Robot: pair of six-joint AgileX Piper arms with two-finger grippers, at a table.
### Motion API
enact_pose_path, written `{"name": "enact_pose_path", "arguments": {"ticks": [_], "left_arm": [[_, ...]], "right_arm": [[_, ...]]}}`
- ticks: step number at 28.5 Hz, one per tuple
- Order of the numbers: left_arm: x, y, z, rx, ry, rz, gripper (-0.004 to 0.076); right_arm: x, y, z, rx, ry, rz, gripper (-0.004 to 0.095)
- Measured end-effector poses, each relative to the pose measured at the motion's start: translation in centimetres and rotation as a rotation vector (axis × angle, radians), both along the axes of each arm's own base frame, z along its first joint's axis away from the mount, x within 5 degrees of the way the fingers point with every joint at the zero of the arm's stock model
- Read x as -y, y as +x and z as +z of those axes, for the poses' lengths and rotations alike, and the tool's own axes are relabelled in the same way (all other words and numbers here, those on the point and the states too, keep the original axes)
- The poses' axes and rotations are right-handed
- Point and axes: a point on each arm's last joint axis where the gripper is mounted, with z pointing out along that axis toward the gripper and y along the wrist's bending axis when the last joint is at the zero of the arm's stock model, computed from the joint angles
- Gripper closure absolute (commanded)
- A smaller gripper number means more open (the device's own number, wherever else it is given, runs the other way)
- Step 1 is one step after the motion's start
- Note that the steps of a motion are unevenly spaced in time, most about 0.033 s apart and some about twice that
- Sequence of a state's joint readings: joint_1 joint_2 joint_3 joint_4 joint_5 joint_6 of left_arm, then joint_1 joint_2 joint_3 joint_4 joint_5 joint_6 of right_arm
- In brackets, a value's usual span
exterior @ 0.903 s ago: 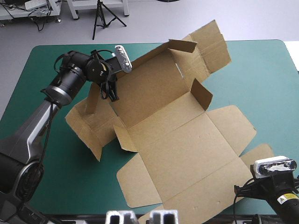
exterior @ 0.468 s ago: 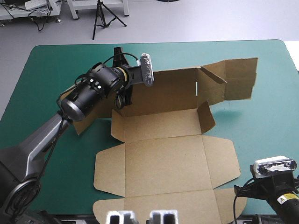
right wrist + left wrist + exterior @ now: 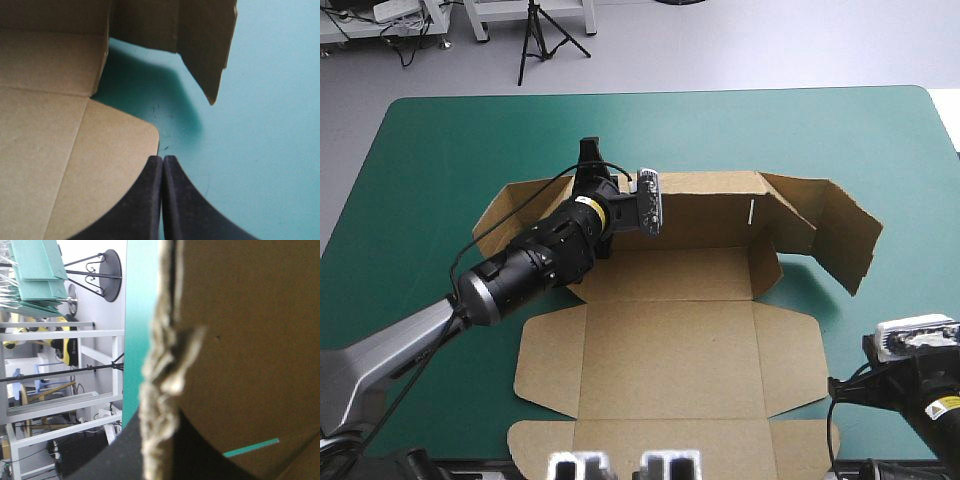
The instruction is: Fold the box
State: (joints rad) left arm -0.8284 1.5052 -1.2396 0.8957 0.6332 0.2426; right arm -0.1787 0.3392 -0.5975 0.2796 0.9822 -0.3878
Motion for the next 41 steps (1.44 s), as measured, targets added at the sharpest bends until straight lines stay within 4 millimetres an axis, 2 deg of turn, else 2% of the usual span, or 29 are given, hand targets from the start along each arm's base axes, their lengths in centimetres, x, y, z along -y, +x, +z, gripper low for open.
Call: {"name": "enact_pose_path", "arguments": {"ticks": [6, 10, 14, 17, 22, 24, 33, 38, 41], "left_arm": [[1.2, -1.6, -1.9, 0.097, -0.01, -0.003, 0.0732], [1.9, -2.6, -2.2, 0.15, -0.041, 0.0, 0.0732], [2.0, -2.7, -2.1, 0.174, -0.066, 0.021, 0.0732], [1.8, -2.7, -2.0, 0.182, -0.074, 0.047, 0.0732], [1.6, -2.6, -2.0, 0.184, -0.08, 0.075, 0.0732], [1.5, -2.6, -2.0, 0.184, -0.081, 0.079, 0.0732], [1.5, -2.6, -2.0, 0.184, -0.081, 0.082, 0.0732], [1.5, -2.6, -2.0, 0.185, -0.081, 0.081, 0.0732], [1.5, -2.6, -2.0, 0.193, -0.075, 0.078, 0.0732]], "right_arm": [[0.1, 1.3, 5.3, 0.075, 0.014, 0.003, 0.0925], [0.0, 2.7, 8.8, 0.11, 0.043, 0.02, 0.0925], [0.2, 5.3, 11.9, 0.101, 0.07, 0.039, 0.0925], [0.7, 8.2, 13.2, 0.07, 0.082, 0.041, 0.0925], [1.3, 13.1, 13.4, -0.014, 0.112, 0.064, 0.0925], [1.5, 15.5, 12.9, -0.055, 0.134, 0.089, 0.0925], [1.6, 22.7, 11.9, -0.11, 0.233, 0.198, 0.0925], [2.2, 26.1, 10.4, -0.176, 0.249, 0.21, 0.0925], [2.5, 28.5, 8.7, -0.237, 0.267, 0.22, 0.0925]]}}
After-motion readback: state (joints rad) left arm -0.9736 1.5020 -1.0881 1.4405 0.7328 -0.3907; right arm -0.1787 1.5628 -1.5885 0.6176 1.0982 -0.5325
